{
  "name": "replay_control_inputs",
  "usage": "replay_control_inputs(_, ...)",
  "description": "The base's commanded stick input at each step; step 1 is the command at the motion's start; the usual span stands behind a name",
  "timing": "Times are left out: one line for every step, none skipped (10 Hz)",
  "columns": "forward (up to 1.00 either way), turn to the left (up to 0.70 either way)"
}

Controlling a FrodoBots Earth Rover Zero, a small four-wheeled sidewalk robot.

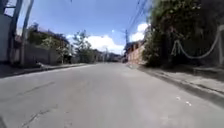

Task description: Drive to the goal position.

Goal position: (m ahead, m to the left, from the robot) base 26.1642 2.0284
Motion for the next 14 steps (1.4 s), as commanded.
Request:
replay_control_inputs(1.00, -0.33)
replay_control_inputs(1.00, -0.23)
replay_control_inputs(1.00, -0.08)
replay_control_inputs(1.00, -0.01)
replay_control_inputs(1.00, 0.00)
replay_control_inputs(1.00, 0.00)
replay_control_inputs(1.00, 0.00)
replay_control_inputs(1.00, 0.00)
replay_control_inputs(1.00, 0.00)
replay_control_inputs(1.00, 0.00)
replay_control_inputs(1.00, 0.00)
replay_control_inputs(1.00, 0.00)
replay_control_inputs(1.00, 0.00)
replay_control_inputs(1.00, 0.00)
